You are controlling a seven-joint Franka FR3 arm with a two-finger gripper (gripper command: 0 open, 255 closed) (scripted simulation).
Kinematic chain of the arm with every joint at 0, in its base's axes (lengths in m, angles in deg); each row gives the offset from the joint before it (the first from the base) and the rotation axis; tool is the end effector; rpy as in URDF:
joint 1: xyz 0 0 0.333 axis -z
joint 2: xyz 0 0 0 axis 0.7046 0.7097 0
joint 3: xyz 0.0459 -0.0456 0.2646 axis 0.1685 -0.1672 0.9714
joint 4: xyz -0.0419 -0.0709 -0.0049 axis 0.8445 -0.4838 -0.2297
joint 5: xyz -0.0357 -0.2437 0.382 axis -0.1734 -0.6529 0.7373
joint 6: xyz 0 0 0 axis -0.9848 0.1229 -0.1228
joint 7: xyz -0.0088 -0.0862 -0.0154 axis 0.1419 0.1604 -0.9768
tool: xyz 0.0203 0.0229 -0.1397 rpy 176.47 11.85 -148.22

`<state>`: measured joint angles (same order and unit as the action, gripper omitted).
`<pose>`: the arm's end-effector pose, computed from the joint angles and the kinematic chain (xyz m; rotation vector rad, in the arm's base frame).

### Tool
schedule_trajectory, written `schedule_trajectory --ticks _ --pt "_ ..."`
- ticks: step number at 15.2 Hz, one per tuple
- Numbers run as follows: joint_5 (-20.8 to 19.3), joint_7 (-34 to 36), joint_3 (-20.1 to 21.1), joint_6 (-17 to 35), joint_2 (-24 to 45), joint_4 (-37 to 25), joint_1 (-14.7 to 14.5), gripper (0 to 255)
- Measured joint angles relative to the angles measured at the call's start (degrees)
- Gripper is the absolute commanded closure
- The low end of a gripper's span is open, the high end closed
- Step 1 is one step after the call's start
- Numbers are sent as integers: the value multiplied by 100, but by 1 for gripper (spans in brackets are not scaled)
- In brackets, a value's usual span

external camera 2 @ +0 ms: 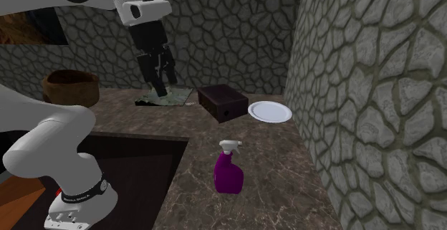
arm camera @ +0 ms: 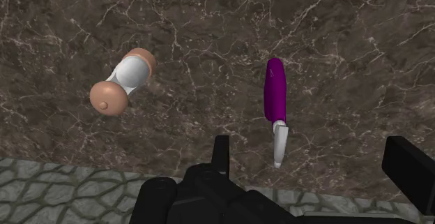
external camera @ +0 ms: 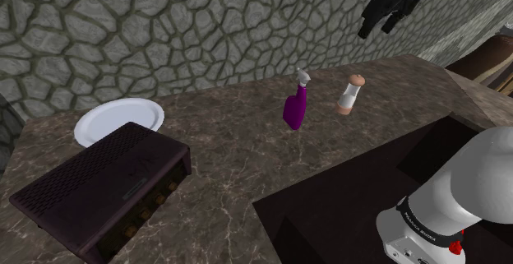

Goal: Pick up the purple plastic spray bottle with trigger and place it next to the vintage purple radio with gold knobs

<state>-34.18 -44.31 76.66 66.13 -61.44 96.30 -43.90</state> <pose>0.4099 -0.0052 0.5713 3.0487 -0.1836 0.3321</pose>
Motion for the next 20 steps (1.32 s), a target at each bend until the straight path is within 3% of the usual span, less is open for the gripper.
schedule_trajectory --ticks 3,17,20 --pt "17 62 12 205 168 90 12 0" --pt "140 612 50 2215 2670 143 156 0" --pt "150 668 57 2450 2975 120 164 0"
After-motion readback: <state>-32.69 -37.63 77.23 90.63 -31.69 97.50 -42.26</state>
